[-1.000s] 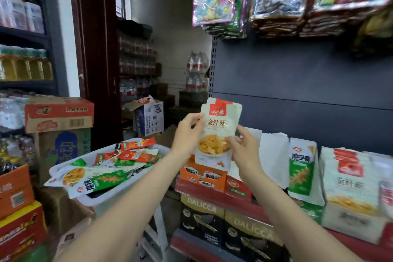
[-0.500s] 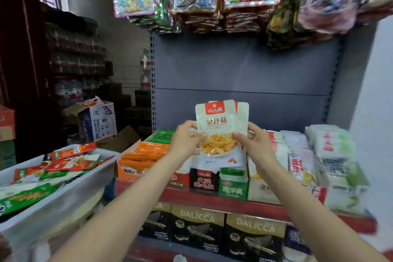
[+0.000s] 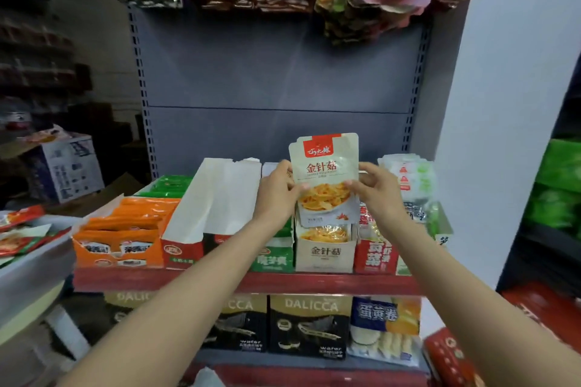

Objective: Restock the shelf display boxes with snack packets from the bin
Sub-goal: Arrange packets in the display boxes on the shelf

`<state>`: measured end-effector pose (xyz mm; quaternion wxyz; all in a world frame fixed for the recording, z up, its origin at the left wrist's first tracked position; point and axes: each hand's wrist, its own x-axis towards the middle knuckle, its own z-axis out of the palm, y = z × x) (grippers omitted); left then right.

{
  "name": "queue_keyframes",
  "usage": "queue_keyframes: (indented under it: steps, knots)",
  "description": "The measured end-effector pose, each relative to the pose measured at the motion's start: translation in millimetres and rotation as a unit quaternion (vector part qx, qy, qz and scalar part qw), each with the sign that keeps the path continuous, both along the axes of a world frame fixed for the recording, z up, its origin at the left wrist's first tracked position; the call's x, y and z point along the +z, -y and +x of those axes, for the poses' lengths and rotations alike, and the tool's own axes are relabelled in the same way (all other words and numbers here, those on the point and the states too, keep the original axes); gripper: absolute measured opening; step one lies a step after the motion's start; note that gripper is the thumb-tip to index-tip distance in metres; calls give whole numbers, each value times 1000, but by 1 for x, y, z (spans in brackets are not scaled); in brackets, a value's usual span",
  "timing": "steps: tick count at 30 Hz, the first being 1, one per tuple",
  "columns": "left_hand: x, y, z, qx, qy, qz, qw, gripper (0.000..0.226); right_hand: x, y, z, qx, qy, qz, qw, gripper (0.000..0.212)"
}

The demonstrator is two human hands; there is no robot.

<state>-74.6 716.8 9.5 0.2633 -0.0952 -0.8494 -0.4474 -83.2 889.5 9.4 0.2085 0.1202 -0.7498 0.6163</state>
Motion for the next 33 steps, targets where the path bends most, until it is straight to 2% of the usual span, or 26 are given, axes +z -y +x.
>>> queue_keyframes:
  steps: [5, 7, 9, 11, 13, 15, 18, 20, 23, 27, 30, 33]
  knots:
    - [-5, 7, -3, 15, -1, -2, 1000, 17, -8, 4, -5, 13, 3, 12, 1000, 22]
    - [-9, 7, -6, 18, 28, -38, 999, 18, -12, 2, -5, -15, 10, 57, 998, 22]
    - [-12, 5, -9, 24, 53, -90, 994, 21, -15, -3, -6, -58, 26, 147, 987, 21]
    - [-12, 3, -11, 41, 63, -161, 984, 24, -17, -6, -5, -84, 33, 220, 971, 39]
    - [-11, 0, -10, 75, 79, -268, 957, 33, -17, -5, -2, -78, 21, 230, 970, 72]
    - [-12, -3, -10, 96, 88, -315, 940, 49, -17, -2, -2, -71, 0, 256, 964, 86]
    - [-13, -8, -7, 59, 64, -241, 967, 82, -19, -1, -2, -108, -27, 360, 926, 68]
    - [-13, -8, -4, 45, 40, -248, 967, 89, -19, 0, 0, -124, -25, 394, 911, 57]
    - [-13, -3, -4, 54, 26, -296, 953, 74, -16, 3, 2, -138, -36, 421, 896, 54]
    - [-7, 8, 3, 55, -10, -250, 967, 58, -9, 21, 11, -163, -123, 419, 885, 46]
    - [-2, 38, 18, 58, -51, -190, 979, 34, -4, 56, 21, -90, -151, 378, 909, 36]
    - [-2, 88, 40, 75, -60, -129, 987, 21, -3, 109, 24, -13, -158, 363, 918, 30]
